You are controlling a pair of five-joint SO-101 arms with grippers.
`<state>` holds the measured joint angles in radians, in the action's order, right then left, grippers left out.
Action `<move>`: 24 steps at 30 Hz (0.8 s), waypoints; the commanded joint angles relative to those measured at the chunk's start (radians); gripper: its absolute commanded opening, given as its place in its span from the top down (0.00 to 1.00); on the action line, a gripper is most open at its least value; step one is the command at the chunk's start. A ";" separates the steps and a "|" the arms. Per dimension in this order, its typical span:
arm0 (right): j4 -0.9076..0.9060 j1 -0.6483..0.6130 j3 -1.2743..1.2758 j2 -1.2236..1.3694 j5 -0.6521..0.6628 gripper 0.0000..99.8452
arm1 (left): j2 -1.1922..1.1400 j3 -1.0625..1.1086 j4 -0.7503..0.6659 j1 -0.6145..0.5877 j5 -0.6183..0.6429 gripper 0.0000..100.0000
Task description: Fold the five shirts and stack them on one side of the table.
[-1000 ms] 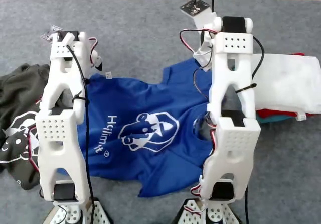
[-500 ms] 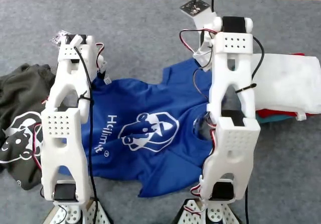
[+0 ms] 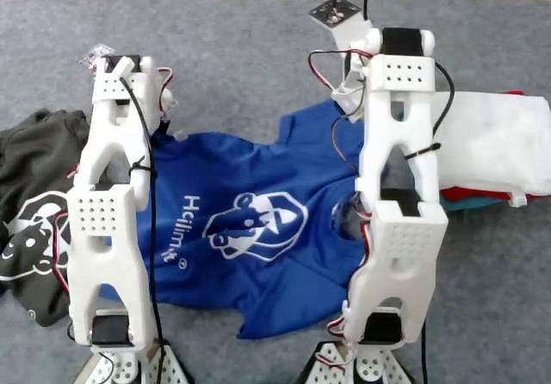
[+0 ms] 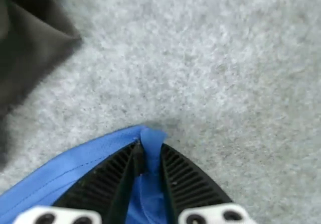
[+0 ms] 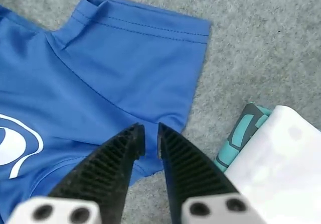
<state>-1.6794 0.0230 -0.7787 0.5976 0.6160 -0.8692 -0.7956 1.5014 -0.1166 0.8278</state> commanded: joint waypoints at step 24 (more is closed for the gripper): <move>0.224 -0.140 -0.470 0.515 -0.391 0.73 | -0.180 -0.294 0.000 -0.223 -0.068 0.97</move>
<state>-1.4139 -0.0644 -1.1485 1.0902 0.2616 -1.0334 -1.0273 1.5351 -0.3176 0.7925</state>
